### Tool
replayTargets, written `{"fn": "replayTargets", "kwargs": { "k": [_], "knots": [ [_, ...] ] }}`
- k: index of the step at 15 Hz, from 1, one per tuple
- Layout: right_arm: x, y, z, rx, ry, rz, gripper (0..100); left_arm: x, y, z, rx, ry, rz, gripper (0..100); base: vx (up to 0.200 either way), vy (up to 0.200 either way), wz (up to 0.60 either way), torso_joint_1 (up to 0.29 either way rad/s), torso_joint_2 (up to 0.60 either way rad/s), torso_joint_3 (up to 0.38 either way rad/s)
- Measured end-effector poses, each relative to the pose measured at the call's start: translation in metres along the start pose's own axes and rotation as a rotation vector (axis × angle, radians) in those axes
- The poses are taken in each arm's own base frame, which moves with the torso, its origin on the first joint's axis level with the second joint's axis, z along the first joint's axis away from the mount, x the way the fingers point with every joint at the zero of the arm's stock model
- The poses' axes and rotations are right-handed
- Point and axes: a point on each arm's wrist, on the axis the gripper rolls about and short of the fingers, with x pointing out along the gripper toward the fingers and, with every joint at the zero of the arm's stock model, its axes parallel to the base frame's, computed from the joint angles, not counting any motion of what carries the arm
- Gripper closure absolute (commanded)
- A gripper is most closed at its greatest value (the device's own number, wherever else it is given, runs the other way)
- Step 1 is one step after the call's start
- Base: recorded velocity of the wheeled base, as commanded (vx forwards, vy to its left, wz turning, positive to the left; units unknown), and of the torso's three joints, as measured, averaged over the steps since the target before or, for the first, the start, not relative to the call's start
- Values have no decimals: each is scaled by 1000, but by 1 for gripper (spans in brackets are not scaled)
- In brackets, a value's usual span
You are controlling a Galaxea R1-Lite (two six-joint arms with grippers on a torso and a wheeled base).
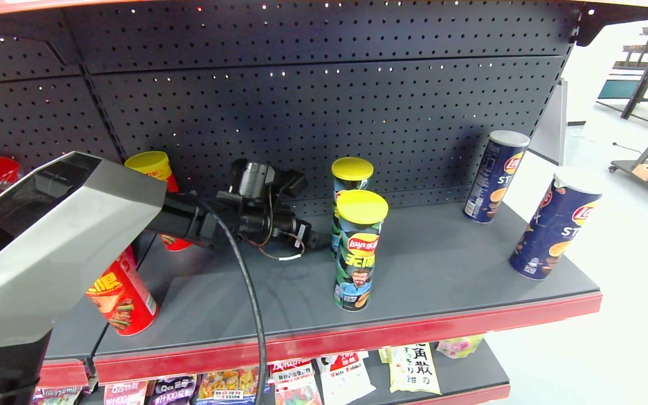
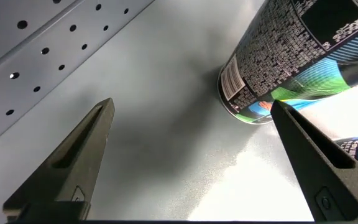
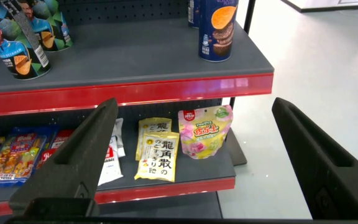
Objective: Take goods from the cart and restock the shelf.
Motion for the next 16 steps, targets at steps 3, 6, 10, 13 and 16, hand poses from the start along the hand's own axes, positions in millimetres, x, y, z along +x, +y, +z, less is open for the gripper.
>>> {"fn": "replayTargets", "kwargs": {
  "k": [3,6,10,13,16],
  "knots": [
    [0,0,0,0,0,-1,0,-1,0,-2,0,7,1,0,0,0,0,0,0,0],
    [0,0,0,0,0,-1,0,-13,3,-4,-5,18,20,0,0,0,0,0,0,0],
    [0,0,0,0,0,0,0,-48,0,0,-25,34,33,0,0,0,0,0,0,0],
    [0,0,0,0,0,-1,0,-79,-12,4,-87,76,26,0,0,0,0,0,0,0],
    [0,0,0,0,0,-1,0,-106,-29,10,-127,68,19,0,0,0,0,0,0,0]
  ]
}}
